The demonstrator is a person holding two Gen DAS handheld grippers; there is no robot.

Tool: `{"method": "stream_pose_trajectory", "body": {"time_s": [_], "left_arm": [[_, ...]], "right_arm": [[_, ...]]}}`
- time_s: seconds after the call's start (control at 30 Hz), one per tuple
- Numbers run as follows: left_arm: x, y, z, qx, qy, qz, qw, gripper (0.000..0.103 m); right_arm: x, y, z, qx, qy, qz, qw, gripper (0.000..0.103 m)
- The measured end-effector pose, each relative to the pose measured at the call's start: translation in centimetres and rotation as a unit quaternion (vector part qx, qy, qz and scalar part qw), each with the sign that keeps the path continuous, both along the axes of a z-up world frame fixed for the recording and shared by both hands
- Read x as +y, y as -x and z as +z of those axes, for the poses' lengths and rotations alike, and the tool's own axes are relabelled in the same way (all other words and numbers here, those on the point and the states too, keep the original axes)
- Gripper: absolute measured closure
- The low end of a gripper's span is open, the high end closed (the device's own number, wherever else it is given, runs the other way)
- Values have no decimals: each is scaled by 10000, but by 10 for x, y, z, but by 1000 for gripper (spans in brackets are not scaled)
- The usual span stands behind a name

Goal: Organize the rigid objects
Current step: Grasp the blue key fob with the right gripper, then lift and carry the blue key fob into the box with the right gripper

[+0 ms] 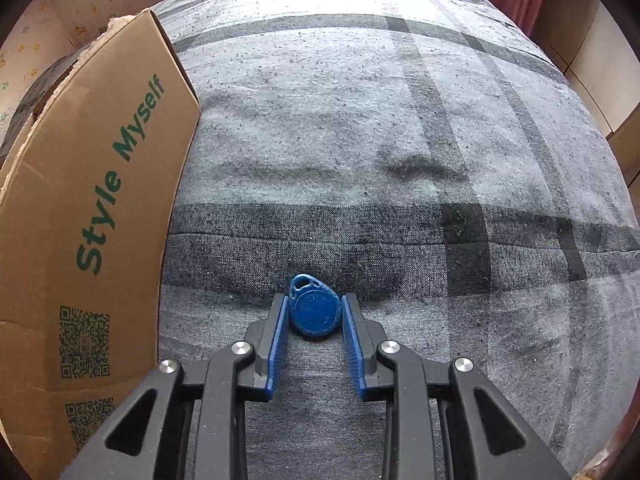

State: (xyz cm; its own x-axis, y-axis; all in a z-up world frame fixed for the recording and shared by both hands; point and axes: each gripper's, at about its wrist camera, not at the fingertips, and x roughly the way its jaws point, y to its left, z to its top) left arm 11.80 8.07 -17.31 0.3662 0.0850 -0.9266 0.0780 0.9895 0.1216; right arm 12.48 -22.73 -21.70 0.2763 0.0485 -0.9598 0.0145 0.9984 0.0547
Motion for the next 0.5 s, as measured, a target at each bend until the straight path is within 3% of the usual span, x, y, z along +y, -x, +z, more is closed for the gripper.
{"method": "stream_pose_trajectory", "body": {"time_s": [0.5], "left_arm": [[-2, 1, 1, -6, -7, 2, 10000, 89]], "right_arm": [[2, 2, 37, -40, 108, 29, 9999, 75]]}}
